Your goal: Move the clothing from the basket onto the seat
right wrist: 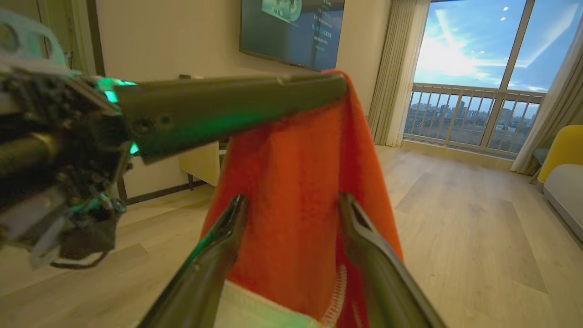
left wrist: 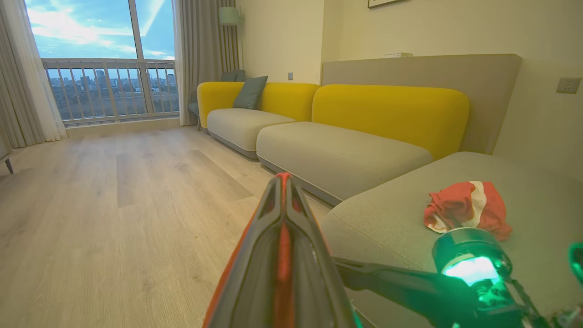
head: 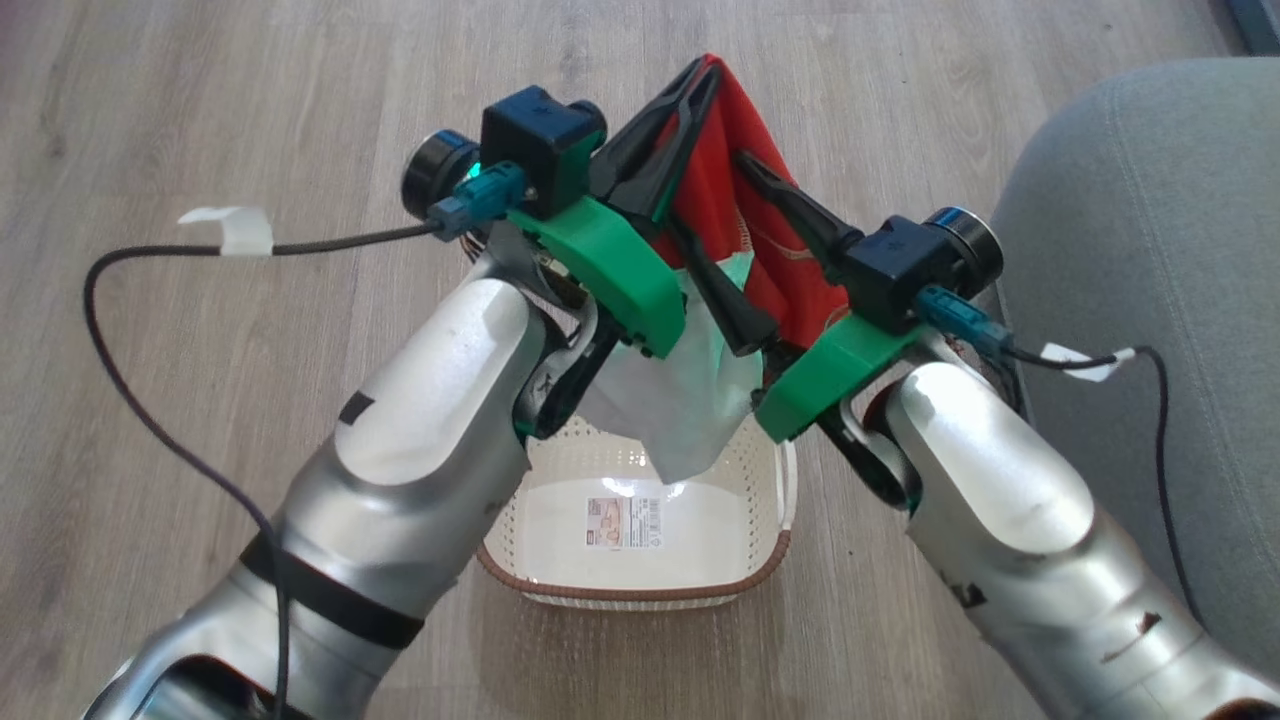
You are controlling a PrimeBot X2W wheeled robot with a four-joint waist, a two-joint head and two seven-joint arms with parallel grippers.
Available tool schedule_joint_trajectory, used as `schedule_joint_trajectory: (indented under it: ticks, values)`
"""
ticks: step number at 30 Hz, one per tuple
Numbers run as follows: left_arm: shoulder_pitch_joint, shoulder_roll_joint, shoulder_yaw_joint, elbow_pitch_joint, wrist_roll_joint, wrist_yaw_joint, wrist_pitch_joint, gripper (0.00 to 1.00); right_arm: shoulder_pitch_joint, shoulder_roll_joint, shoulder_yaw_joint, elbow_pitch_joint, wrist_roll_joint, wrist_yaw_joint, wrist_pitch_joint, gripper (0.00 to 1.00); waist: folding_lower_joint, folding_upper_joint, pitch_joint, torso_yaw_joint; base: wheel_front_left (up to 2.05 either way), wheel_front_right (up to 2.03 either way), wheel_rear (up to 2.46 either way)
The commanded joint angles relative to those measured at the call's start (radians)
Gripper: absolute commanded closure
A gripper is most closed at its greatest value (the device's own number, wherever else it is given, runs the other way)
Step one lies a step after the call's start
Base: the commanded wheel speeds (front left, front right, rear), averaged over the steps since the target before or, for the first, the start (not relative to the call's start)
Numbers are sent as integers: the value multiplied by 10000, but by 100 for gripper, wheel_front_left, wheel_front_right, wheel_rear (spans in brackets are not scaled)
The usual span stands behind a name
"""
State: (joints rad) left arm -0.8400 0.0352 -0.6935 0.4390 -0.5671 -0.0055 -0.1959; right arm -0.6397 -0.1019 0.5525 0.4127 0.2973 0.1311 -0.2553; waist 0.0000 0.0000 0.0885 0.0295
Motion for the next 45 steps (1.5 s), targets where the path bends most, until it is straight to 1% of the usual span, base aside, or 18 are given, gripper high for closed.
schedule_joint_trajectory:
  ticks: [1,4,9,12,17,18,19,20,21,22,30,31,32,39,45]
  values:
    - [-590,153,197,-363,-145,55,-84,100,-519,200,61,0,-64,-4,-65,0,0,0,12,23,0,0,0]
    - [-589,152,-34,-455,-260,80,-93,100,-639,325,187,896,-110,-4,-65,0,0,0,22,97,0,0,0]
    - [-605,152,-506,-664,-535,120,-108,100,-849,473,589,2648,197,-4,-65,0,0,0,37,338,0,0,0]
    - [-653,151,-727,-753,-652,177,-131,100,-1001,504,645,3143,363,-4,-65,0,0,0,57,478,0,0,0]
    - [-695,151,-880,-764,-750,240,-178,100,-1084,512,773,3395,688,-4,-65,0,0,0,71,580,0,0,0]
    - [-699,151,-908,-763,-777,250,-194,100,-1103,513,827,3474,756,-4,-65,9,0,0,67,597,0,0,0]
    - [-702,151,-936,-765,-806,259,-210,100,-1128,513,858,3517,817,-4,-65,34,0,0,63,611,0,0,0]
    - [-707,151,-960,-764,-826,272,-226,100,-1148,514,875,3532,875,-4,-65,67,0,0,61,615,0,0,0]
    - [-708,151,-978,-754,-837,287,-242,100,-1154,514,868,3540,937,-4,-65,67,0,0,58,612,0,0,0]
    - [-705,151,-988,-735,-847,302,-255,100,-1158,514,866,3541,989,-4,-65,100,0,0,60,603,0,0,0]
    - [-711,199,-1067,-481,-768,392,-299,100,-1161,516,657,3402,916,-4,-65,100,0,0,115,420,0,0,0]
    - [-709,205,-1065,-447,-754,390,-325,68,-1148,516,616,3363,877,-4,-65,100,0,0,122,391,0,0,0]
    - [-696,209,-1055,-415,-756,371,-354,0,-1132,516,554,3319,830,-4,-65,100,0,0,130,361,0,0,0]
    - [-596,392,-1127,23,-653,92,-494,0,-903,504,44,2868,372,-4,-65,100,0,0,202,-6,0,0,0]
    - [-437,591,-1129,551,-635,-257,-580,0,-497,328,-614,2221,99,-4,-65,100,0,0,294,-684,0,0,0]
